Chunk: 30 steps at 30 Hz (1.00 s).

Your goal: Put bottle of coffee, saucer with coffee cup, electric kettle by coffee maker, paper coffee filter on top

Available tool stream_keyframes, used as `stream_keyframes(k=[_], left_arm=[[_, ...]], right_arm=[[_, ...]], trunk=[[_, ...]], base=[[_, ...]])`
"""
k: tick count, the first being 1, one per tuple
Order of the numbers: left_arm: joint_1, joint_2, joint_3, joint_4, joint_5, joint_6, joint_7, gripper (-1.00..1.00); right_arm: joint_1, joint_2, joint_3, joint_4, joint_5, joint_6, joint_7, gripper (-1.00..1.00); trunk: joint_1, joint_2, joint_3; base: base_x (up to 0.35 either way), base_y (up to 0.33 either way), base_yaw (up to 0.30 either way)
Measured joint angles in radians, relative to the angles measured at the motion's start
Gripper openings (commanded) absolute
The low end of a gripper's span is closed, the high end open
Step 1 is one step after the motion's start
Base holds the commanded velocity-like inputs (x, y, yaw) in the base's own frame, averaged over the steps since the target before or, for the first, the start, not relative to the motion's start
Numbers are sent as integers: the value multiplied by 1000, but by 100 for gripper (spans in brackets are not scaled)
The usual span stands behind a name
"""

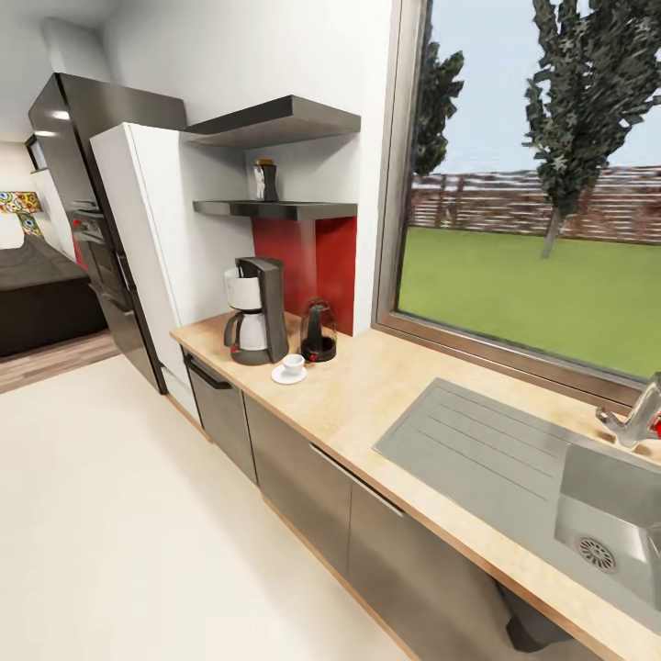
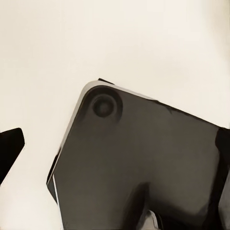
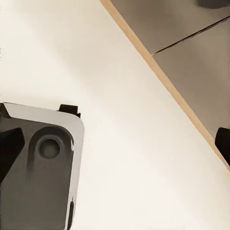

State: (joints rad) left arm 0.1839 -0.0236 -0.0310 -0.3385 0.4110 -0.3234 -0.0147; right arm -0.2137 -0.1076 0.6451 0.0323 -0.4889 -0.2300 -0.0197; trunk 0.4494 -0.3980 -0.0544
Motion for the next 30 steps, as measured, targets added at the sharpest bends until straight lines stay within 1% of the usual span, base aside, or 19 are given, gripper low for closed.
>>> stream_keyframes(k=[3,8,15,30], left_arm=[[0,1,0,12,7,-29,1,100],[0,2,0,16,13,-34,1,100],[0,1,1,19,13,-35,1,100],[0,2,1,41,8,-47,0,100]], right_arm=[[8,-1,0,0,-4,1,1,100],[10,-1,0,0,-4,1,2,100],[11,-2,0,0,-4,-4,2,100],[15,-1,0,0,-5,-8,3,100]], trunk=[[0,0,0],[0,0,0],[0,0,1],[0,0,22]], base=[[0,0,0],[0,0,0],[0,0,-9],[0,0,-88]])
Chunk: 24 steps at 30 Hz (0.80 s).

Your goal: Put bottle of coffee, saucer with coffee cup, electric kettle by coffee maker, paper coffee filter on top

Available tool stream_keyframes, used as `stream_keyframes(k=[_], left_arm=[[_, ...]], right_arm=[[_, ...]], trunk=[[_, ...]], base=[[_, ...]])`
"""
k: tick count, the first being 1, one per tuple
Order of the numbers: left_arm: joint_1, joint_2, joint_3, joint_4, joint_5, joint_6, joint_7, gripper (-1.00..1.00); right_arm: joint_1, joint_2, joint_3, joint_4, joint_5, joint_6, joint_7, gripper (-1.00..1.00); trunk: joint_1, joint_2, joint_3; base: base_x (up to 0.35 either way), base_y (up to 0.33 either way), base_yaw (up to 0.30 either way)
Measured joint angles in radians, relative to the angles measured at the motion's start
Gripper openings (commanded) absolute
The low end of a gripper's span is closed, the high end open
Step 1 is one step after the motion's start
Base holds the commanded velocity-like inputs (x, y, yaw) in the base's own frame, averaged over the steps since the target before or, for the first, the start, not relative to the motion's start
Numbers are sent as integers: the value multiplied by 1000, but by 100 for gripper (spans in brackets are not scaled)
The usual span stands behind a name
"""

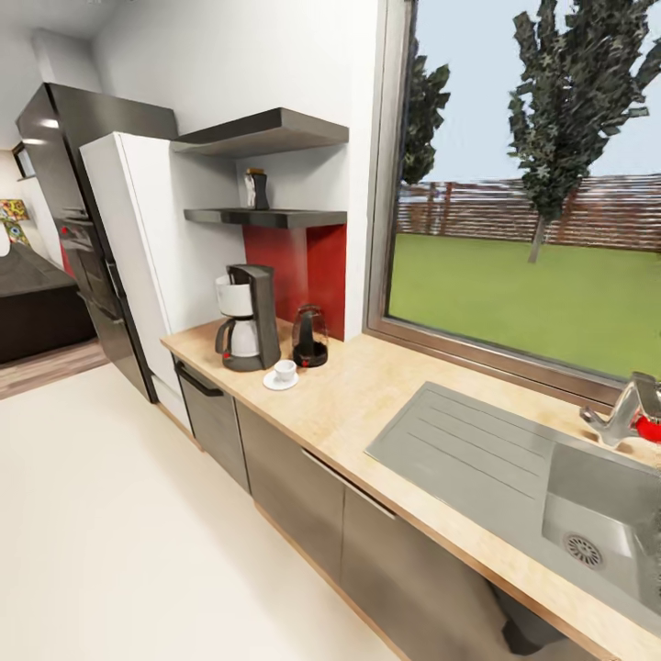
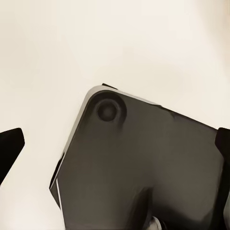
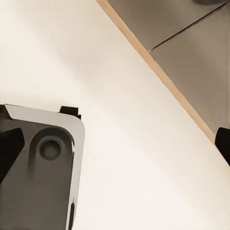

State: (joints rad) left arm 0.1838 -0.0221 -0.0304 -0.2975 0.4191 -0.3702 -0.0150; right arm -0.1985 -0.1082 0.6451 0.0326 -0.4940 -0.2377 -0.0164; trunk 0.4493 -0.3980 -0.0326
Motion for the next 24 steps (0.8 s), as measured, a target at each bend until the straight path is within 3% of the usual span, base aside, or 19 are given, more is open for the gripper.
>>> stream_keyframes(k=[24], left_arm=[[0,2,0,3,3,1,0,100]], right_arm=[[0,-1,0,0,-1,1,0,100]], trunk=[[0,-1,30]], base=[[0,0,-78]])
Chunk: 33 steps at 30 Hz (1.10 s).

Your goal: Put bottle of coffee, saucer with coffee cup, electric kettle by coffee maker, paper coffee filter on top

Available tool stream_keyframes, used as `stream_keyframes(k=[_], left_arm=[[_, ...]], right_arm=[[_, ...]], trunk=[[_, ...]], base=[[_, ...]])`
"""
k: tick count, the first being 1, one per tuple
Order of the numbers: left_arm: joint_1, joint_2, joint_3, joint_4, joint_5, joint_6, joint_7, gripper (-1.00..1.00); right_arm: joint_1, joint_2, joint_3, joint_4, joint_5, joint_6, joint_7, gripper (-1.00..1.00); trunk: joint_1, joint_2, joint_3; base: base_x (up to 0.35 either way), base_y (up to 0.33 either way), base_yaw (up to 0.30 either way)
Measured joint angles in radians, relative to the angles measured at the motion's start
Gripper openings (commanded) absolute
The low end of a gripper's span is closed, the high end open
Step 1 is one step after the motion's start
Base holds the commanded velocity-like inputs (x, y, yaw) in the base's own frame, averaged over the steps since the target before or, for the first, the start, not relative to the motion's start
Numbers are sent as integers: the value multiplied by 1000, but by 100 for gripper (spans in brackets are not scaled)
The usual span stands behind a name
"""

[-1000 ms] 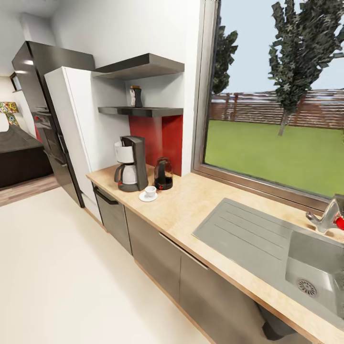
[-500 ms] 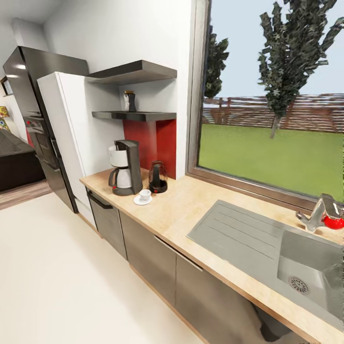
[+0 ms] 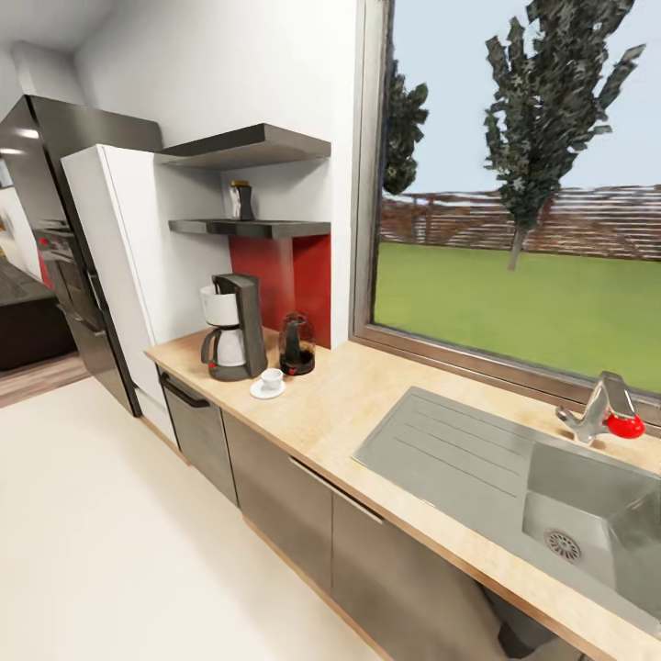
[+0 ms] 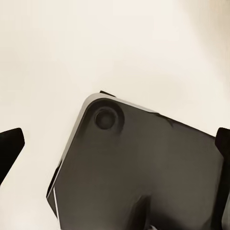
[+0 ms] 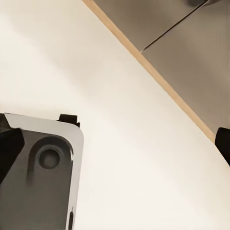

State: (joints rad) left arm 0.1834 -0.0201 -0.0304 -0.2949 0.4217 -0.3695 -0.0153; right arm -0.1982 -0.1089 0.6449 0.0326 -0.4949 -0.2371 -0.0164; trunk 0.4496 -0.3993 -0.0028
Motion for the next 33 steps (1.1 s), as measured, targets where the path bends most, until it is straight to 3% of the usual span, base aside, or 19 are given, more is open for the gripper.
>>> stream_keyframes(k=[9,33], left_arm=[[0,0,0,2,1,1,0,100],[0,0,0,3,0,4,0,100]], right_arm=[[0,-1,0,0,0,0,0,100],[0,0,0,0,0,0,0,100]], trunk=[[0,0,0],[0,0,0]], base=[[55,34,0],[260,223,0]])
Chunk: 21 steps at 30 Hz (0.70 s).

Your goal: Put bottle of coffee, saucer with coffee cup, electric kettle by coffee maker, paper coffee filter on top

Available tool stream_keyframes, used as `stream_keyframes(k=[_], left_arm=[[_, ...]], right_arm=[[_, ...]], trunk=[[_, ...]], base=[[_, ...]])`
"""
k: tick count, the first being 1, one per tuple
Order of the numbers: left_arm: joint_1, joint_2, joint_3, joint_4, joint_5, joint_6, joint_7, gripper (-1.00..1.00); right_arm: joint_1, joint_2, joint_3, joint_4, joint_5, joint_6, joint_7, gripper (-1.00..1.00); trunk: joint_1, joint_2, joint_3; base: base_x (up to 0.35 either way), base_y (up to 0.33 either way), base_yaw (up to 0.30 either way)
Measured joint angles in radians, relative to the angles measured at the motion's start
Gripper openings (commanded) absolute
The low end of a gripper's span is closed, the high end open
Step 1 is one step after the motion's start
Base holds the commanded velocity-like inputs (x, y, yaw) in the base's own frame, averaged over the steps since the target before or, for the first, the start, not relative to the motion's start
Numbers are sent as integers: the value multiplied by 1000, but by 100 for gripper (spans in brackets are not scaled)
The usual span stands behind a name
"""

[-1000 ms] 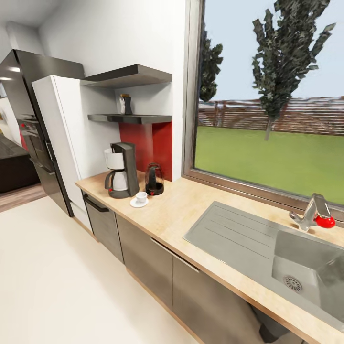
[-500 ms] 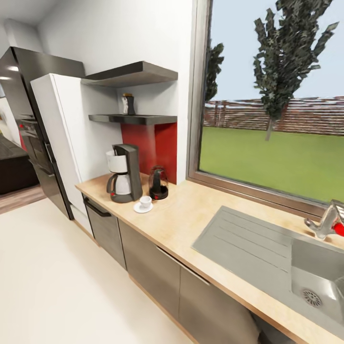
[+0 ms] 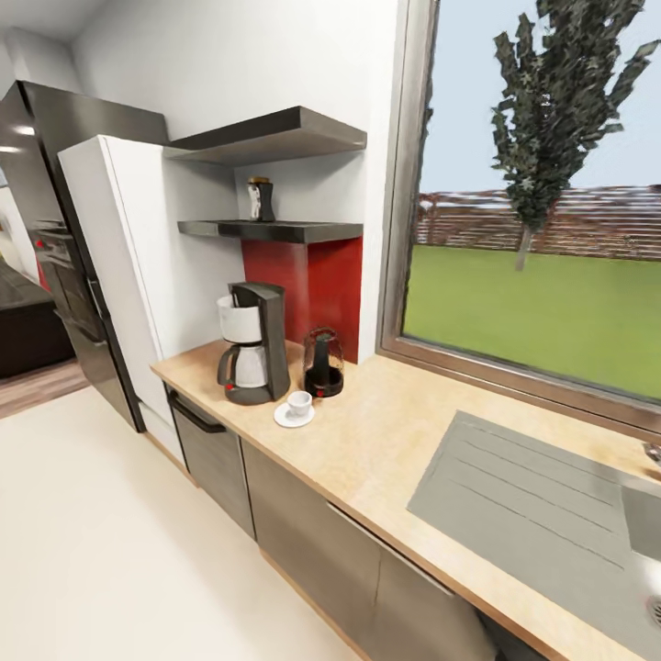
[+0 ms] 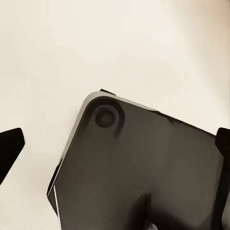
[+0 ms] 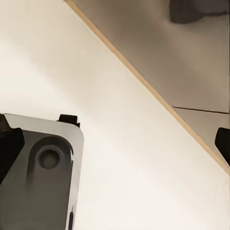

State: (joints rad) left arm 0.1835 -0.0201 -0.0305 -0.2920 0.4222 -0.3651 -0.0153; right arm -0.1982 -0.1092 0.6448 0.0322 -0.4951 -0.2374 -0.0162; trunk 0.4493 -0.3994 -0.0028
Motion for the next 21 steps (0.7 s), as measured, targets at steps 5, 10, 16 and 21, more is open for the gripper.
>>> stream_keyframes(k=[5,10,16,21], left_arm=[[0,1,0,0,0,1,0,100],[0,2,0,0,0,1,0,100],[0,3,0,12,-9,0,0,100],[0,17,0,-10,-13,10,0,100]], right_arm=[[0,1,0,0,0,0,0,100],[0,0,-1,0,-1,0,3,100],[0,-1,-1,0,-2,0,11,100],[0,-2,-2,-1,-2,0,10,100]], trunk=[[0,0,0],[0,0,1],[0,0,5],[0,0,5]], base=[[130,311,0],[55,326,-158],[3,334,-207],[0,336,-19]])
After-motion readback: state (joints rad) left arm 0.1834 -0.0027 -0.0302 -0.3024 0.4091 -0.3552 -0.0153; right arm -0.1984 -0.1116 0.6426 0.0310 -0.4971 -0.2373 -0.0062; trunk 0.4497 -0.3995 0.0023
